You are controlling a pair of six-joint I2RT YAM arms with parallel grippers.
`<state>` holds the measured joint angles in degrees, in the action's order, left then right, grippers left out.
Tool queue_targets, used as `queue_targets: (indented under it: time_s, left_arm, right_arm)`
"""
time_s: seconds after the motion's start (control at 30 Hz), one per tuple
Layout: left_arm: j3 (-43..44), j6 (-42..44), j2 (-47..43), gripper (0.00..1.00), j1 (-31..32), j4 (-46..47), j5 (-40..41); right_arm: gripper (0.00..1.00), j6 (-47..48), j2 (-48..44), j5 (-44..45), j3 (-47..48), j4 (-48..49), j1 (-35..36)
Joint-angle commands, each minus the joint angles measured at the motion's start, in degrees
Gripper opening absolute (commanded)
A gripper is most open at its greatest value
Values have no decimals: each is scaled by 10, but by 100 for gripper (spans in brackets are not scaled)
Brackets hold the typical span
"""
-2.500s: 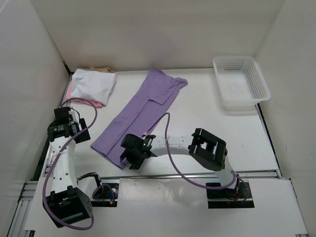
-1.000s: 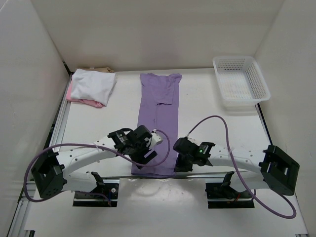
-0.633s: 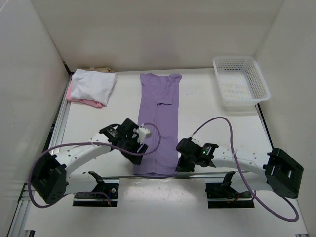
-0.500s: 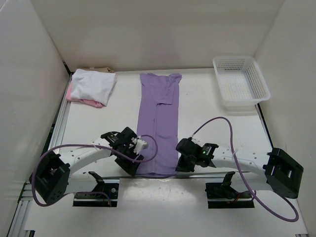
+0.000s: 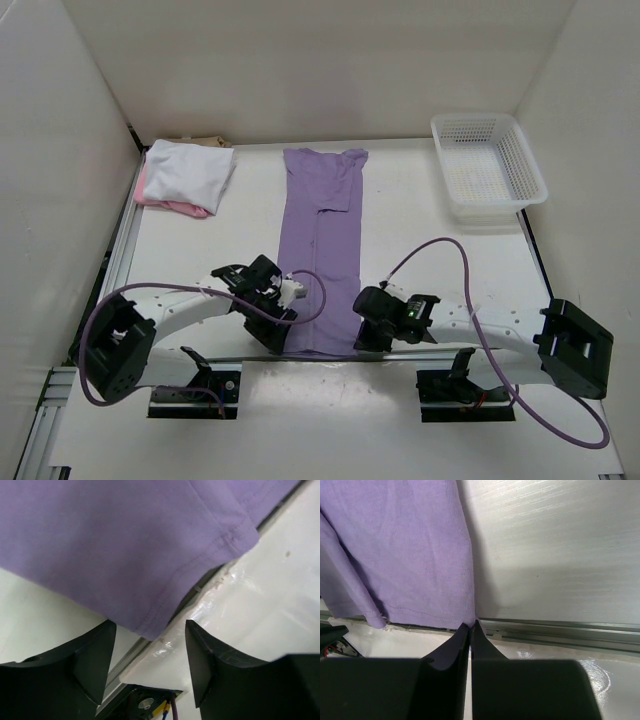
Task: Fold and stack the t-shirts
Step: Grab the bottom of the folded rectangular tshirt with both arms
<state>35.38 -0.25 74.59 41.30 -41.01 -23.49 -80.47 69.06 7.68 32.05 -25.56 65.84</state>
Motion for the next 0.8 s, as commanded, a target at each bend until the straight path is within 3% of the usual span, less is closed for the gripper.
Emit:
queue_targets:
  time_s: [0.0,0.07,0.1,0.2,0.23,0.37,0.57,0.77]
  left_arm:
    - [-18,3,13,64,-3,31,-39]
    - [-18,3,20,54,-3,37,-46]
    - [-23,3,20,43,-3,37,-46]
    - [-23,3,20,25,-3,37,-46]
    - [-18,3,20,11,-8,37,-46]
    - [11,3,8,11,-23,37,-60]
    - [116,3,24,11,-102,-15,-88]
    - [258,3,100,11,-171,-56,-59]
  right_arm:
    - [0,-10,-13,22,2,-5,4]
    - [0,-10,-13,22,2,-5,4]
    - [0,-10,-13,22,2,-5,4]
    - [0,-4,-13,22,7,-12,4]
    - [0,-4,-18,28,7,-12,4]
    - [0,41,-24,68,66,-60,4]
    - [0,134,-30,138,165,-117,-44]
    - [0,270,3,93,231,-83,-199]
